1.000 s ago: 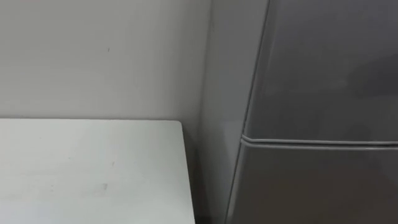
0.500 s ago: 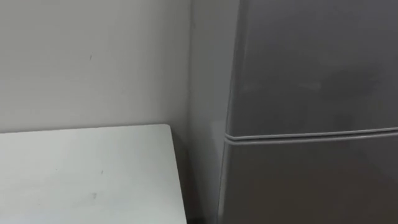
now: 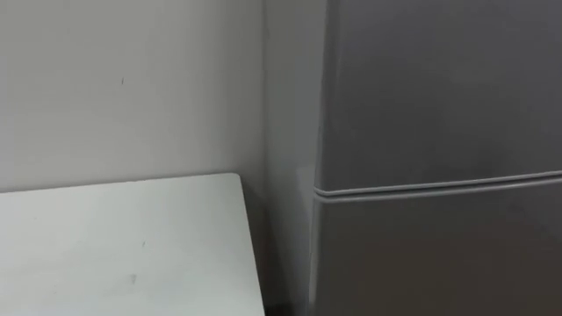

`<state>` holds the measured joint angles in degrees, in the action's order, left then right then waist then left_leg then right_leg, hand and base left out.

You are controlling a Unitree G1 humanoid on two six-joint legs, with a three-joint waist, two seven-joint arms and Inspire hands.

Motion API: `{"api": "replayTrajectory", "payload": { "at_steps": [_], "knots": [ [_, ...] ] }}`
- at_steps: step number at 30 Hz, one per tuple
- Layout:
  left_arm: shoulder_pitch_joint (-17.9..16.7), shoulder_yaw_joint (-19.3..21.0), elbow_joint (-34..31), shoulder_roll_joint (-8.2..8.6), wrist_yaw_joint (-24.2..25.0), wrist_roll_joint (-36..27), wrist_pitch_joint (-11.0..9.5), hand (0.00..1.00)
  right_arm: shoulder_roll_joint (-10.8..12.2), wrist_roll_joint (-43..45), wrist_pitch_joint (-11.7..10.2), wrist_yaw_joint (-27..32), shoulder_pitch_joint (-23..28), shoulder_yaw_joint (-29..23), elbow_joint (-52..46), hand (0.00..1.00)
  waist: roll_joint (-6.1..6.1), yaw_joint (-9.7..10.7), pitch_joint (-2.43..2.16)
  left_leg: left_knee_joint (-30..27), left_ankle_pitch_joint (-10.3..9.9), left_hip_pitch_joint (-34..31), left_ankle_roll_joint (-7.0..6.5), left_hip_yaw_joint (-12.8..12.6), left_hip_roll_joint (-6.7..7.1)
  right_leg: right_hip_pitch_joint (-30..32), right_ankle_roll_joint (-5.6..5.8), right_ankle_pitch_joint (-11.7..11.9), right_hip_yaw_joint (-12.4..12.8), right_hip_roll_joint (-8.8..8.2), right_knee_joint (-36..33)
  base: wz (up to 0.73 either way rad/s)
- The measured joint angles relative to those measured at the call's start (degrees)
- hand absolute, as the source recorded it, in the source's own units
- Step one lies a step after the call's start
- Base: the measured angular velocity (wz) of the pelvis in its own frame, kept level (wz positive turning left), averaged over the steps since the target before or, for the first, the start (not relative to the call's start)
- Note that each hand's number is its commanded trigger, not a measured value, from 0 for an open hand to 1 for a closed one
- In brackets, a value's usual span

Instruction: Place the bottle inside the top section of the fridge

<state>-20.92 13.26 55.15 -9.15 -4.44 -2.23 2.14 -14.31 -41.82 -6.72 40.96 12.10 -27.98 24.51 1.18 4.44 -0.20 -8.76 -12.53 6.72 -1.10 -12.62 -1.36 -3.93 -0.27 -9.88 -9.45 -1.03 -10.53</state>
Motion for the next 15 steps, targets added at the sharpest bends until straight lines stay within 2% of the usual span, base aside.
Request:
{"api": "replayTrajectory", "payload": {
  "at_steps": [5, 8, 11, 13, 15],
  "knots": [
    [-0.3, 0.0, 0.1, 0.44, -0.1, -1.1, -0.1, 0.00, 3.0, 2.6, 0.8, -2.4, 1.5, 2.9, 6.2, 0.00, -0.43, -0.3, 0.11, 0.1, -0.1, 0.9, 0.07, 0.0, -0.01, -0.2, 0.16, -0.2, 0.0, -0.06, 0.1, 0.00],
    [0.0, -0.1, 0.7, 0.60, -0.4, -1.5, -0.6, 0.00, 3.7, 6.2, 0.7, -3.9, 1.8, 5.9, 11.5, 0.00, -0.72, -0.2, 0.21, 0.3, -0.1, 0.9, 0.05, 0.0, 0.01, -0.3, 0.25, -0.4, 0.0, -0.10, 0.0, 0.00],
    [-0.2, -0.3, 0.8, 1.57, -0.5, -2.2, -1.4, 0.00, 5.0, 8.0, 0.6, -6.1, 2.5, 7.6, 13.7, 0.00, -1.17, -0.2, 0.19, 0.5, -0.1, 0.9, 0.03, 0.0, 0.04, -0.1, 0.26, -0.5, 0.1, -0.14, 0.1, 0.00],
    [-0.1, -0.6, 1.6, 1.74, -0.4, -2.2, -2.5, 0.00, 5.4, 8.9, 0.5, -8.9, 3.2, 9.8, 15.9, 0.00, -1.26, -0.3, 0.12, 0.5, -0.2, 1.0, 0.07, 0.0, 0.00, 0.0, 0.20, -0.5, 0.1, -0.10, 0.0, 0.00],
    [-0.1, -0.6, 2.5, 1.77, -0.4, -2.3, -2.8, 0.00, 5.5, 10.2, 0.5, -10.7, 3.3, 10.3, 17.7, 0.00, -1.38, -0.3, -0.02, 0.4, -0.2, 1.1, 0.08, 0.0, 0.01, -0.1, 0.19, -0.5, 0.1, -0.09, -0.1, 0.00]
  ]
}}
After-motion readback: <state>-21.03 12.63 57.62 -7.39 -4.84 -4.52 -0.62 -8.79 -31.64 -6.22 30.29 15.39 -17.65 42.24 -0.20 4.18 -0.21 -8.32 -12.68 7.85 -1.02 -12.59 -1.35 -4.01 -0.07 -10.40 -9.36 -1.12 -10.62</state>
